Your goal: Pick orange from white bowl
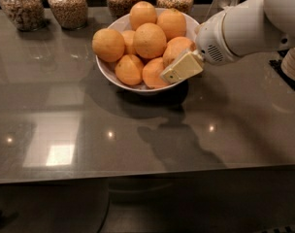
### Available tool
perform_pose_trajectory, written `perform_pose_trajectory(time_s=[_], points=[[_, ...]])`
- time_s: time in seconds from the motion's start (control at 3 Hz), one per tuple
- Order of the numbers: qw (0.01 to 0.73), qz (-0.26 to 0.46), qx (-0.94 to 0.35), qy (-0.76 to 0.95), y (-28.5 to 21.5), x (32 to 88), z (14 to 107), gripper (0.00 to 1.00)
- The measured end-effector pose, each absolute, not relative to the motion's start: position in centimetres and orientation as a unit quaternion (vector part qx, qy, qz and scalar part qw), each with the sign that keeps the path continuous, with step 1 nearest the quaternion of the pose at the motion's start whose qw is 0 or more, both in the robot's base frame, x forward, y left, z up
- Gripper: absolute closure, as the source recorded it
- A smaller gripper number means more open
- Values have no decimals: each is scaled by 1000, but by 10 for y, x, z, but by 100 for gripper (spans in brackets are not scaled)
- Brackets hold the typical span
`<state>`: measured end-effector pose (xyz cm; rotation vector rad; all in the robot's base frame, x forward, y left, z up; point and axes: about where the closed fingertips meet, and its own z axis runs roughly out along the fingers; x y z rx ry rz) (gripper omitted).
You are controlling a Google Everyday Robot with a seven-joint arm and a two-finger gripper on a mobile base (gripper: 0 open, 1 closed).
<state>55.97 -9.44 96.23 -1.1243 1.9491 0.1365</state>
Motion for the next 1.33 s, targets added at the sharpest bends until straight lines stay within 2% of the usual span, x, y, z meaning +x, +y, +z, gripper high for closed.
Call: perform_pose_trajectory(time_s=[0.33, 1.0, 1.33], points=[[437, 40, -441, 783, -100, 567, 960, 29], [436, 29, -434, 788, -103, 582, 943, 29], [435, 27, -434, 789, -102, 588, 936, 48]])
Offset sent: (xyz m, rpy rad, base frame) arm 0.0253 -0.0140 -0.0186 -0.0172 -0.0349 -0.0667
